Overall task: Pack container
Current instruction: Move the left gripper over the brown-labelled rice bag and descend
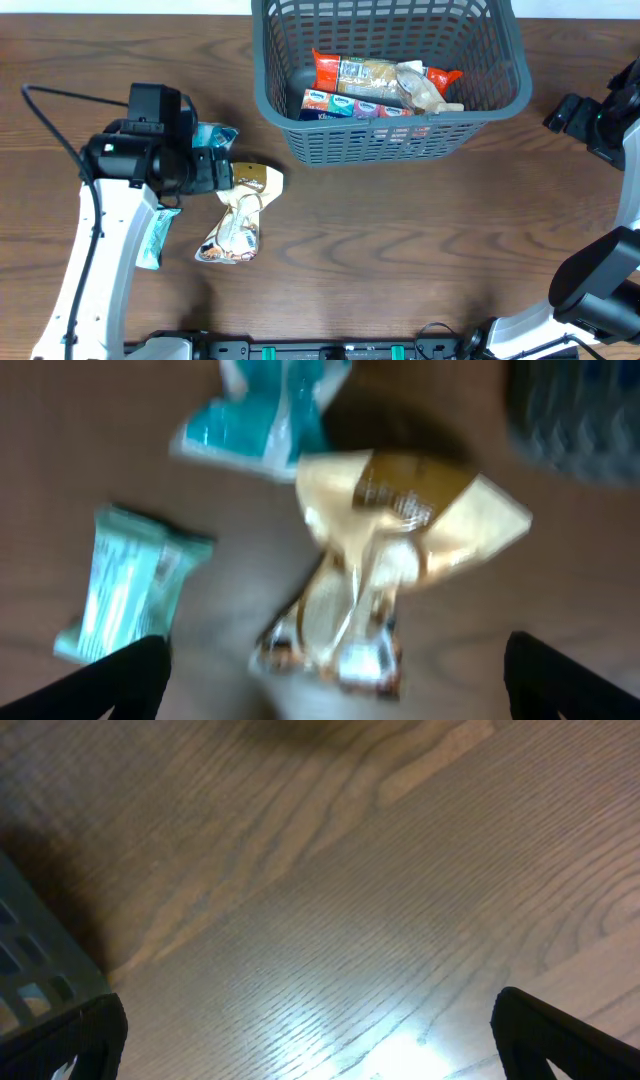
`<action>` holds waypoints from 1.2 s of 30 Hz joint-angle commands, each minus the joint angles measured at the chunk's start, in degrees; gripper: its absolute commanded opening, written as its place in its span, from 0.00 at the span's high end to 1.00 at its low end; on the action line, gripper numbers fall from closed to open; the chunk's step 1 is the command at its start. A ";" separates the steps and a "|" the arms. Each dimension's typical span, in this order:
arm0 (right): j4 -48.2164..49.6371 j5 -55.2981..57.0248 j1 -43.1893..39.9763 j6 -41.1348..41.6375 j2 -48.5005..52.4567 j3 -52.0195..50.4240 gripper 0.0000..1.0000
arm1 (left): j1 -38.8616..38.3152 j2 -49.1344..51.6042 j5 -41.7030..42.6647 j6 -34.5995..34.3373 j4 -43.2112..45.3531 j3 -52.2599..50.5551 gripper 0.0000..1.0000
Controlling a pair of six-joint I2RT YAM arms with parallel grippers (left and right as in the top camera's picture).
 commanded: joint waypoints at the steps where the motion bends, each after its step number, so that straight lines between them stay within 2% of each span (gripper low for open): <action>1: 0.15 -0.24 -0.35 -0.68 0.28 -0.33 0.01 | -1.38 -0.55 -2.51 0.68 2.01 -1.20 0.01; 11: -0.02 -0.24 -0.35 -1.11 0.28 -0.33 0.01 | -8.13 -0.94 -4.07 -0.24 7.30 -13.62 0.01; 19: -0.44 -0.55 -0.35 -2.19 0.28 -0.33 0.01 | -9.29 -0.87 -1.42 -0.79 13.99 -22.51 0.01; 26: -0.66 -0.87 -0.35 -2.62 0.28 -0.33 0.01 | -9.25 1.68 -1.44 -0.31 17.66 -23.23 0.01; 36: -0.90 -0.87 -0.35 -2.82 0.28 -0.33 0.01 | -9.25 12.35 -0.37 0.09 23.28 -23.23 0.01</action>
